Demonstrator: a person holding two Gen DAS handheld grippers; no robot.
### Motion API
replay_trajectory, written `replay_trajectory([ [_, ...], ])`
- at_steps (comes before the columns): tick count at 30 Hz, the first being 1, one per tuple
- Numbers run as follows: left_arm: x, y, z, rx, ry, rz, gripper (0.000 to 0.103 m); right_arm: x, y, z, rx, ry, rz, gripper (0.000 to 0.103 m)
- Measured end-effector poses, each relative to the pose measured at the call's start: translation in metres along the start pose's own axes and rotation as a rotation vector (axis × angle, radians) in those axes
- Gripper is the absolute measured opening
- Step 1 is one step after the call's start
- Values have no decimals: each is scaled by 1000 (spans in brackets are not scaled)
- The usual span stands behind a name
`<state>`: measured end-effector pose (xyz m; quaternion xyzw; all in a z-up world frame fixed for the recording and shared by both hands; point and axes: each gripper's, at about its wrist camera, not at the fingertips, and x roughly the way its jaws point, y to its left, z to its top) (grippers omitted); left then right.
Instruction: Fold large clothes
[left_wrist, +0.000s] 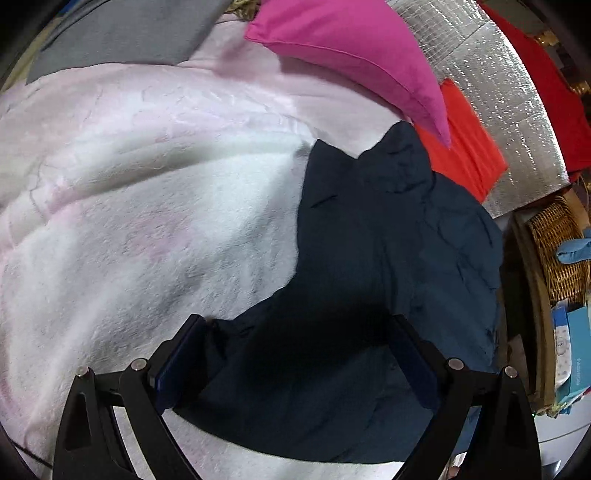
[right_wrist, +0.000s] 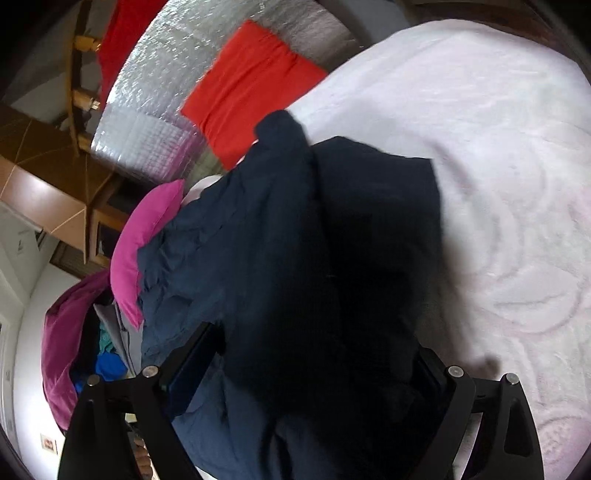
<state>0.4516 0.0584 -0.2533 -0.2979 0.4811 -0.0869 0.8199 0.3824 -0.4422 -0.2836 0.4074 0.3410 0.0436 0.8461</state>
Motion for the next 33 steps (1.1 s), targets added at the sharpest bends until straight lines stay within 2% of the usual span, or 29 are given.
replay_trajectory([
  [1, 1, -3, 0, 6, -6, -17, 97, 1, 1, -1, -2, 0, 3, 87],
  [2, 4, -7, 0, 11, -12, -24, 92, 2, 3, -2, -9, -3, 3, 72],
  [3, 3, -11, -1, 23, -29, -16, 83, 2, 6, -3, -25, -9, -12, 60],
  [4, 1, -11, -2, 32, -43, -7, 78, 1, 9, -3, -36, -13, -21, 57],
  [5, 0, -13, -3, 41, -55, -5, 67, -1, 11, -3, -46, -19, -28, 51],
  [6, -1, -15, -4, 45, -65, -6, 53, -3, 14, -4, -57, -33, -35, 48],
  [9, -7, -21, -6, 52, -104, -7, 32, -8, 27, -9, -115, -78, -85, 40],
  [10, -9, -23, -8, 59, -114, -1, 29, -8, 30, -10, -126, -85, -99, 40],
  [11, -10, -25, -9, 64, -125, -1, 15, -10, 32, -11, -126, -94, -103, 38],
  [17, -36, -35, -26, 88, -121, -5, 9, -40, 46, -20, -162, -136, -99, 32],
  [23, -66, -29, -54, 123, -64, -4, 9, -70, 37, -39, -137, -85, -107, 32],
  [27, -83, -18, -86, 138, -31, 4, 9, -94, 29, -60, -136, -55, -99, 32],
  [32, -105, 10, -133, 130, -32, 2, 10, -119, 14, -95, -106, -13, -76, 33],
  [33, -105, 13, -139, 139, -26, 17, 12, -123, 10, -102, -105, -3, -80, 36],
])
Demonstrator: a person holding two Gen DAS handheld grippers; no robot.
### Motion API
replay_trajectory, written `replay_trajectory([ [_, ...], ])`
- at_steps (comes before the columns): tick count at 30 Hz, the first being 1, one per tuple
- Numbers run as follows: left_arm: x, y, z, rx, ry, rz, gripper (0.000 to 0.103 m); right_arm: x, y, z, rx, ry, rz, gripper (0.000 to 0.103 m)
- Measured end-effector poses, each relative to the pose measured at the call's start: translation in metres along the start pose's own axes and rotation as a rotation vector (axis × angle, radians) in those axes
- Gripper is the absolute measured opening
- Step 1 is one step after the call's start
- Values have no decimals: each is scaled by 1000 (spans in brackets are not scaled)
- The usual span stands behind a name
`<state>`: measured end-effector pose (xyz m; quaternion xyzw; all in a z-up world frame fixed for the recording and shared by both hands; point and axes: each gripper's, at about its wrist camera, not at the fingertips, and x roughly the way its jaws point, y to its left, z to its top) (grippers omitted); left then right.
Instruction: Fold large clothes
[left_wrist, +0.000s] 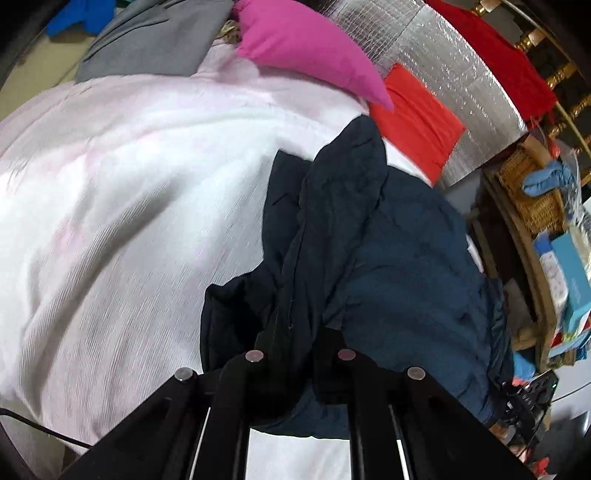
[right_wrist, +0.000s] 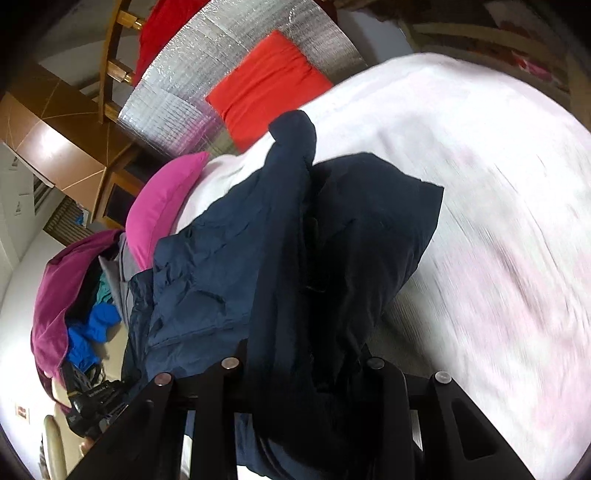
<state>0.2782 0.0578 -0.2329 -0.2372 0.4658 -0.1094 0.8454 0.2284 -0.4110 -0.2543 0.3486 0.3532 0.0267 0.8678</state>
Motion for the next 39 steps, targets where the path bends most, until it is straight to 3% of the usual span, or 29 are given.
replay_trajectory([
  [1, 2, 0, -3, 18, 9, 22, 14, -1, -2, -5, -4, 12, -12, 39],
  [3, 3, 0, 1, 31, 15, 61, 28, -1, -5, -8, -5, 53, -52, 53],
  [5, -2, -2, 11, 27, 14, 57, 33, -13, -12, 1, 32, 59, -69, 53],
  [6, -8, -2, 17, 26, -1, 48, 42, -21, -15, 5, 43, 42, -69, 53],
  [8, -19, -1, 30, 21, -62, 46, 57, -53, -26, 15, 68, -46, -83, 56],
  [9, -24, -3, 37, 20, -101, 51, 63, -71, -28, 23, 74, -122, -94, 62],
  [12, -30, -8, 65, 40, -225, 64, 72, -95, -30, 47, 95, -266, -56, 69],
  [13, -26, -8, 74, 37, -244, 54, 72, -91, -29, 55, 107, -268, -36, 69],
  [15, -8, -3, 94, -1, -220, 2, 72, -68, -24, 72, 110, -241, 4, 69],
  [18, 28, -3, 109, -73, -147, -117, 72, -22, -13, 92, 91, -156, -20, 69],
  [21, 53, -8, 121, -91, -103, -118, 72, 17, -10, 106, 59, -88, -62, 69],
  [28, 89, -36, 150, -3, -84, -118, 72, 65, 4, 118, -3, -43, -134, 69],
  [29, 92, -43, 149, 15, -84, -111, 71, 70, 8, 120, -23, -48, -144, 60],
  [30, 97, -50, 152, 45, -87, -89, 63, 73, 10, 119, -50, -57, -159, 41],
  [33, 105, -59, 154, 100, -101, -35, 26, 78, 21, 116, -128, -86, -246, 18],
  [35, 107, -61, 154, 110, -109, -10, 16, 76, 30, 115, -172, -131, -267, 14],
  [39, 87, -74, 157, 140, -220, -12, 13, 50, 40, 114, -205, -295, -244, 13],
])
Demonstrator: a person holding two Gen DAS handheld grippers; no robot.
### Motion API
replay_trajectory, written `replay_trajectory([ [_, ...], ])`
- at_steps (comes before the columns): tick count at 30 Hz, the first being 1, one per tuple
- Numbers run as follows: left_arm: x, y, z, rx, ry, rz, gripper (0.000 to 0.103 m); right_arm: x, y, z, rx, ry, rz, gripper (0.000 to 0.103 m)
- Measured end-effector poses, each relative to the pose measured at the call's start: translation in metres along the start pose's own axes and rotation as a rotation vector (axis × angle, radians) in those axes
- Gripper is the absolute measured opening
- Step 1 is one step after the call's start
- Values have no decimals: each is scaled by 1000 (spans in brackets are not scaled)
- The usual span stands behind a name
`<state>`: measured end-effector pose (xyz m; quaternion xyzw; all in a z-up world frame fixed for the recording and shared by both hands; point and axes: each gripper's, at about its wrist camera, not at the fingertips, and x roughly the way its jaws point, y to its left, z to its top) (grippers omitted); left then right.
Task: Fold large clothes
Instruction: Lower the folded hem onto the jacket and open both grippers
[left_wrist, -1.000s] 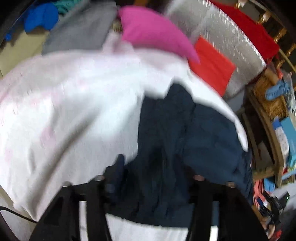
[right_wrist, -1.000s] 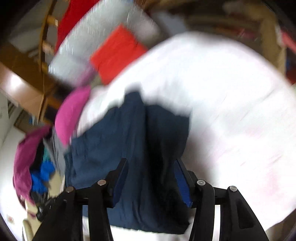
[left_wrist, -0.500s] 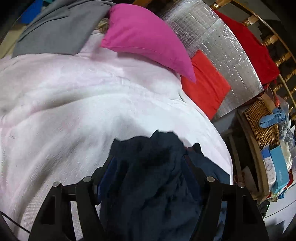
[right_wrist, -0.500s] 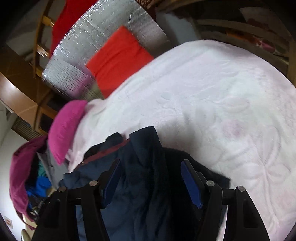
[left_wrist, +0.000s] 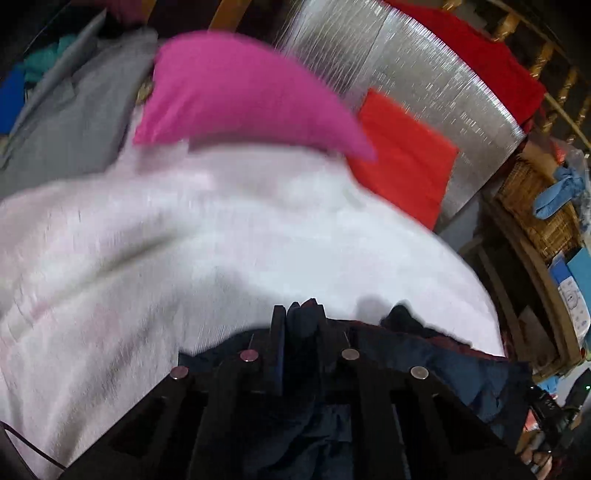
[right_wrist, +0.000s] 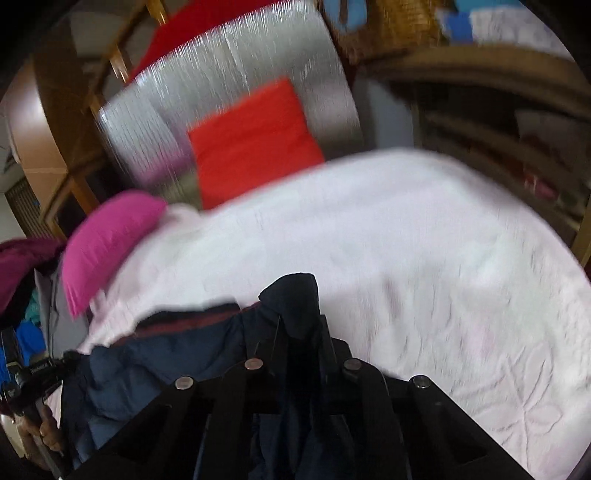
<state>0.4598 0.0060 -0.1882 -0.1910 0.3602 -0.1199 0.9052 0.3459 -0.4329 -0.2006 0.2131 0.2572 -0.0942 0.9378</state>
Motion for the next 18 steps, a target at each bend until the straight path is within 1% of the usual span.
replay_trajectory([
  [2, -8, -6, 4, 25, -57, 15, 13, -10, -4, 3, 37, -59, 13, 13],
  [3, -7, -6, 3, 29, -60, 34, 14, -9, -6, 4, 58, -72, 12, 13],
  [4, -2, -5, 2, 21, -46, 46, 14, -3, -9, 3, 72, -63, -4, 13],
  [5, 6, -2, 0, 8, -24, 65, 14, 3, -13, 1, 77, -45, -20, 13],
  [6, 19, 4, -5, -10, 11, 95, 16, 20, -15, -4, 88, -9, -39, 13],
  [7, 27, 8, -9, -20, 37, 111, 17, 32, -18, -8, 103, 27, -43, 13],
  [8, 34, 10, -13, -24, 61, 125, 19, 44, -24, -12, 125, 76, -37, 14],
  [9, 38, 11, -15, -20, 77, 140, 20, 47, -28, -13, 140, 99, -33, 18],
  [10, 37, 10, -16, -9, 71, 149, 22, 49, -33, -14, 164, 110, -36, 22],
  [11, 31, 7, -16, 4, 53, 160, 27, 47, -36, -14, 182, 108, -37, 34],
  [12, 25, 4, -16, 17, 31, 166, 33, 44, -38, -14, 202, 109, -55, 57],
  [13, 15, 0, -17, 36, 0, 167, 39, 40, -40, -14, 219, 110, -66, 69],
  [14, 4, -5, -18, 56, -29, 171, 55, 33, -43, -15, 242, 93, -63, 79],
  [15, -8, -11, -19, 77, -60, 182, 66, 26, -44, -14, 247, 73, -58, 79],
  [17, -32, -23, -22, 121, -126, 196, 68, 11, -43, -13, 227, 47, -57, 79],
  [18, -42, -30, -25, 145, -153, 196, 70, -1, -40, -14, 205, 20, -55, 79],
])
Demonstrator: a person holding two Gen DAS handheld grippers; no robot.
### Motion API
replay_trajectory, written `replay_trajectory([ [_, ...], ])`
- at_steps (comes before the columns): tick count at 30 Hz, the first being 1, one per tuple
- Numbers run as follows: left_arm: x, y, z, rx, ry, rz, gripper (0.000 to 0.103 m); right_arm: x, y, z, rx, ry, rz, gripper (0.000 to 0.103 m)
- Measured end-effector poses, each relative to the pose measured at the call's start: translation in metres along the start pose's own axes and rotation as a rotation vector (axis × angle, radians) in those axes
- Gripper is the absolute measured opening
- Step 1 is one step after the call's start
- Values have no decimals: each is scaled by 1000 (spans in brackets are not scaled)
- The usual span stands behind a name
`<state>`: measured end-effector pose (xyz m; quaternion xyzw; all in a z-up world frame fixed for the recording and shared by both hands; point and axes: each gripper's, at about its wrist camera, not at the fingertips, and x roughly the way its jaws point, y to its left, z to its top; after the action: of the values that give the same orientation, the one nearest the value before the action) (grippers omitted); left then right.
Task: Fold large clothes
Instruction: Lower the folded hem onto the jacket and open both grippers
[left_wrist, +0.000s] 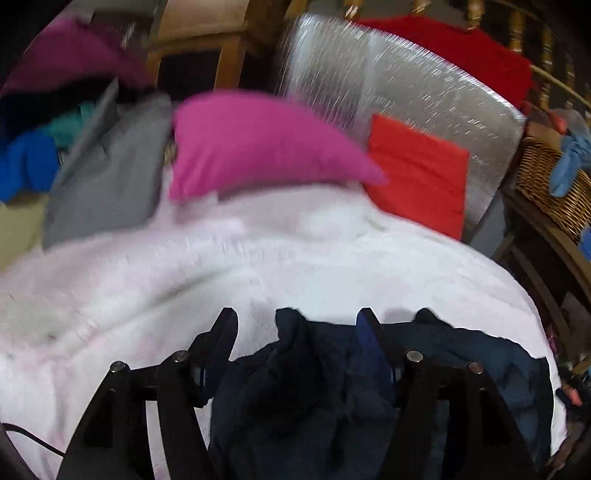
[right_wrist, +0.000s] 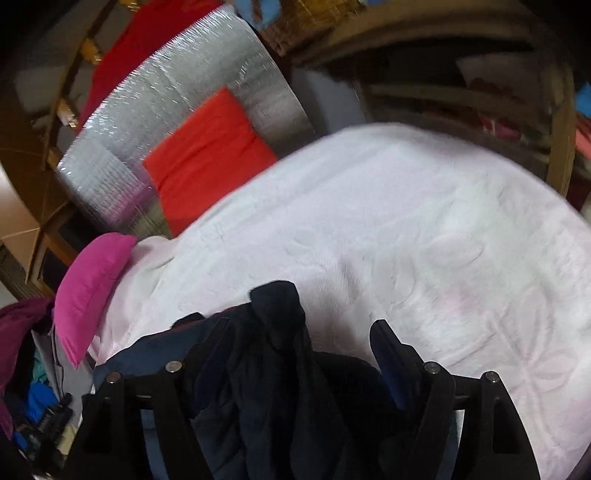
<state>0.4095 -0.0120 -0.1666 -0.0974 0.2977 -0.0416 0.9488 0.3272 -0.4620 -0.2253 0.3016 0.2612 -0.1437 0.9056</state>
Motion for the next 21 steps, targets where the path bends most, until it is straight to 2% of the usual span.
replay_trajectory([
  [1, -11, -5, -1, 21, -20, 0, 72, -9, 2, -2, -16, -15, 5, 79],
  [4, -44, -21, -11, 98, -79, -14, 75, -33, 13, -11, -85, -38, 39, 70],
  [8, -59, -39, -27, 182, -77, -13, 76, -50, 31, -29, -195, -17, 54, 48],
  [13, -59, -52, -47, 267, -50, 24, 76, -56, 37, -47, -247, 32, 44, 46],
  [16, -52, -55, -52, 285, -23, 49, 76, -53, 41, -52, -256, 54, 28, 46],
  [19, -47, -57, -55, 296, -21, 64, 76, -38, 40, -55, -240, 90, -11, 46],
  [21, -43, -58, -56, 303, -15, 69, 76, -21, 34, -56, -214, 150, -61, 47],
])
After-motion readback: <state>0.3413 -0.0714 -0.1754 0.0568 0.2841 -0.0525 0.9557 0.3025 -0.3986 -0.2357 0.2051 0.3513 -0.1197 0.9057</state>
